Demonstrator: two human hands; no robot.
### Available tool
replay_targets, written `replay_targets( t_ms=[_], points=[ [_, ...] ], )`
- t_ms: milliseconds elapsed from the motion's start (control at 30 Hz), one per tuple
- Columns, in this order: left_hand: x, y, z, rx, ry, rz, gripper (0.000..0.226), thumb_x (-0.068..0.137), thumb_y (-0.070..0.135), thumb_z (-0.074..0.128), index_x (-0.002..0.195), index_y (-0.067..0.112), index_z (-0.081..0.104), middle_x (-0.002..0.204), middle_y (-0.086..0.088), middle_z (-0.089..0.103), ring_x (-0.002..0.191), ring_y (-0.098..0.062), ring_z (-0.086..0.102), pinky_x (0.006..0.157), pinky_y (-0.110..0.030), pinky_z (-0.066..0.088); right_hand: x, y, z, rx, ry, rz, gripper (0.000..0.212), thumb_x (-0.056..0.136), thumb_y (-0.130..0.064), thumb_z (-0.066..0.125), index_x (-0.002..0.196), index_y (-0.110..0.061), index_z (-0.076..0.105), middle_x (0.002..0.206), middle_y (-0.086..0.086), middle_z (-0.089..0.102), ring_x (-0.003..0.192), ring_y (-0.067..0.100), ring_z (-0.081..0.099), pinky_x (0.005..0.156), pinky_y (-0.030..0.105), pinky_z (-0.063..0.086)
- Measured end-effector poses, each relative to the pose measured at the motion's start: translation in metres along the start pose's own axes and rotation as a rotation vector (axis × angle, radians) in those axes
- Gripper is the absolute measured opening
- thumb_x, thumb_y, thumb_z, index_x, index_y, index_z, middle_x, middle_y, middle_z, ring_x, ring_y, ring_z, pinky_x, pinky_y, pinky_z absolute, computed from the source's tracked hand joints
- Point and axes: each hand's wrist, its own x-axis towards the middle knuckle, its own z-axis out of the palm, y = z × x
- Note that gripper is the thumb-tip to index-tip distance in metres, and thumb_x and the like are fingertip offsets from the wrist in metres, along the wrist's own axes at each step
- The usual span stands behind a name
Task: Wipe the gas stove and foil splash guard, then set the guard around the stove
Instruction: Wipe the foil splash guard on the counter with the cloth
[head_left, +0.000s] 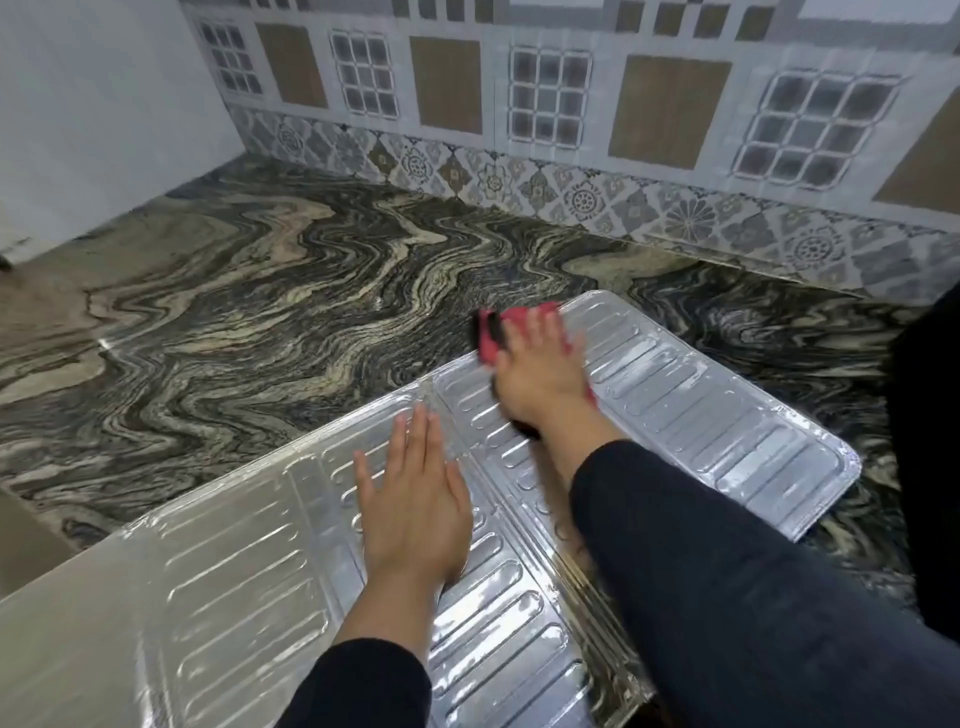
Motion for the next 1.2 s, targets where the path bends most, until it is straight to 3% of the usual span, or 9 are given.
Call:
replay_targets(
  t_ms=[167,433,600,700,800,900,1000,1100,1200],
  points=[
    [-0.001,0.001,-0.003,-0.016,-0.009,-0.015,0.063,0.091,0.038,-0.007,0.153,0.022,-0.005,0.160,0.011,-0.011,0.147,-0.008,-0.014,0.120,-0.050,-0.003,-0.037,-0.042,0.010,0.067,-0.084,-0.293,0.050,0.100,-0.036,0.018,0.150,-0.030,0.014,0.161,-0.003,0.001,0.147,0.014,-0.006,0.114,0.051,-0.012],
    [-0.002,0.001,-0.006,-0.023,-0.030,-0.025,0.057,0.099,0.036,0.006,0.153,0.022,-0.006,0.160,0.010,-0.013,0.148,-0.010,-0.011,0.119,-0.052,-0.004,-0.106,0.053,-0.004,0.083,0.010,-0.038,0.051,0.099,-0.039,0.022,0.149,-0.031,0.018,0.161,-0.004,0.003,0.148,0.013,-0.004,0.116,0.050,-0.006],
    [-0.002,0.002,-0.008,-0.053,-0.053,-0.030,0.056,0.100,0.033,0.008,0.152,0.020,-0.007,0.161,0.008,-0.013,0.149,-0.012,-0.011,0.118,-0.054,-0.005,-0.186,0.049,-0.007,0.115,-0.081,-0.192,0.059,0.088,-0.048,0.008,0.146,-0.042,0.017,0.161,-0.010,0.000,0.146,0.008,-0.012,0.117,0.047,-0.010],
    [-0.002,0.001,-0.010,-0.107,-0.040,-0.025,0.060,0.100,0.035,0.017,0.152,0.020,-0.009,0.162,0.005,-0.006,0.149,-0.014,-0.006,0.118,-0.056,-0.004,-0.222,0.063,-0.022,0.188,-0.143,-0.194,0.055,0.082,-0.040,0.028,0.136,-0.046,0.036,0.158,-0.019,0.011,0.143,-0.002,-0.007,0.113,0.046,-0.022],
    [-0.003,0.001,-0.021,-0.375,0.129,-0.087,0.067,0.091,0.039,0.047,0.149,0.024,0.019,0.156,0.000,0.026,0.145,-0.021,0.022,0.117,-0.051,0.006,-0.235,0.082,-0.038,0.248,-0.090,-0.076,0.052,0.077,-0.033,0.045,0.127,-0.047,0.048,0.155,-0.019,0.020,0.145,0.000,-0.001,0.106,0.044,-0.029],
    [-0.001,0.020,-0.038,-0.339,0.312,0.076,0.040,0.087,0.038,0.052,0.126,0.026,0.051,0.127,0.003,0.053,0.124,-0.019,0.045,0.107,-0.045,0.025,-0.237,0.092,-0.047,0.363,0.078,0.132,0.049,0.083,-0.043,0.043,0.131,-0.041,0.048,0.153,-0.013,0.030,0.144,0.004,0.016,0.115,0.042,-0.015],
    [-0.007,0.060,-0.045,-0.297,0.135,0.198,0.038,0.090,0.049,0.046,0.120,0.030,0.060,0.126,0.006,0.053,0.124,-0.016,0.041,0.103,-0.042,0.027,-0.242,0.096,-0.046,0.183,0.225,0.371,0.048,0.088,-0.035,0.049,0.135,-0.023,0.048,0.148,0.001,0.040,0.140,0.018,0.026,0.117,0.045,0.006],
    [-0.031,0.099,-0.035,-0.242,-0.099,0.220,0.056,0.087,0.064,0.041,0.124,0.027,0.060,0.140,0.005,0.043,0.132,-0.020,0.030,0.106,-0.044,0.026,-0.252,0.097,-0.040,0.012,0.151,0.440,0.042,0.087,-0.039,0.052,0.125,-0.021,0.056,0.151,0.007,0.030,0.143,0.025,0.013,0.116,0.049,0.001],
    [-0.056,0.123,-0.024,-0.152,-0.158,0.241,0.058,0.083,0.061,0.051,0.126,0.022,0.056,0.142,0.002,0.039,0.131,-0.023,0.028,0.104,-0.043,0.026,-0.256,0.094,-0.039,-0.005,0.132,0.470,0.035,0.085,-0.042,0.054,0.114,-0.023,0.060,0.141,0.004,0.040,0.138,0.025,0.020,0.116,0.051,0.000]
  ],
)
